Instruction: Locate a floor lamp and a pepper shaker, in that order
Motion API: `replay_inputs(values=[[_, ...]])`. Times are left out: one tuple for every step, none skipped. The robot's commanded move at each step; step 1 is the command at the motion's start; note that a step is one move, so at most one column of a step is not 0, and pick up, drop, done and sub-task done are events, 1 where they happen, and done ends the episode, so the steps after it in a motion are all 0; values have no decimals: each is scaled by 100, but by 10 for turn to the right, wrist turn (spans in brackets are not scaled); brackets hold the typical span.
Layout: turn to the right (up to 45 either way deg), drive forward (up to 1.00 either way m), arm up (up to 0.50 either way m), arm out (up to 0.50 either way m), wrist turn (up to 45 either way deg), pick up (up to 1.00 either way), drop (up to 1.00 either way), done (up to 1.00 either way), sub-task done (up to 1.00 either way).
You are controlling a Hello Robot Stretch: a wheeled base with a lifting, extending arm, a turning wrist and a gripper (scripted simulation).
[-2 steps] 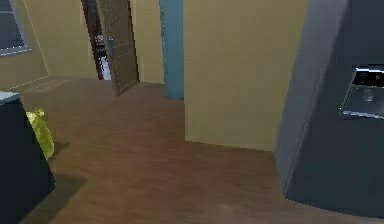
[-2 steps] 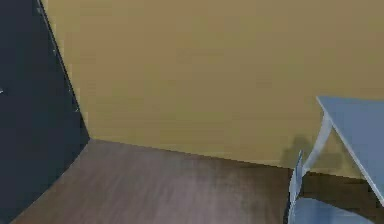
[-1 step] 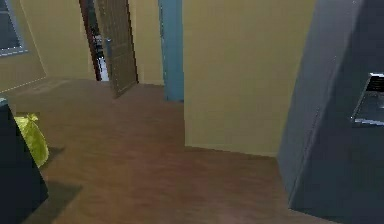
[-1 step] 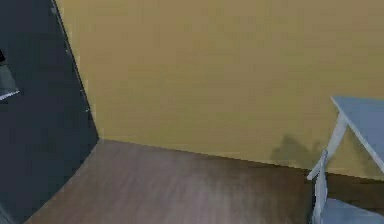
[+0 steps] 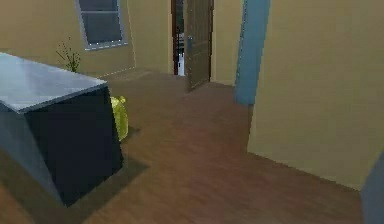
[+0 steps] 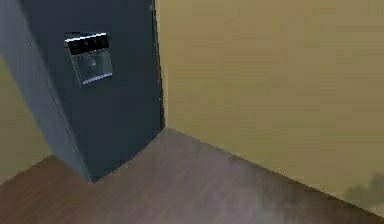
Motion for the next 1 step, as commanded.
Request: replay_inputs(values=[[0,100,0,0,0,0,0,0,0]])
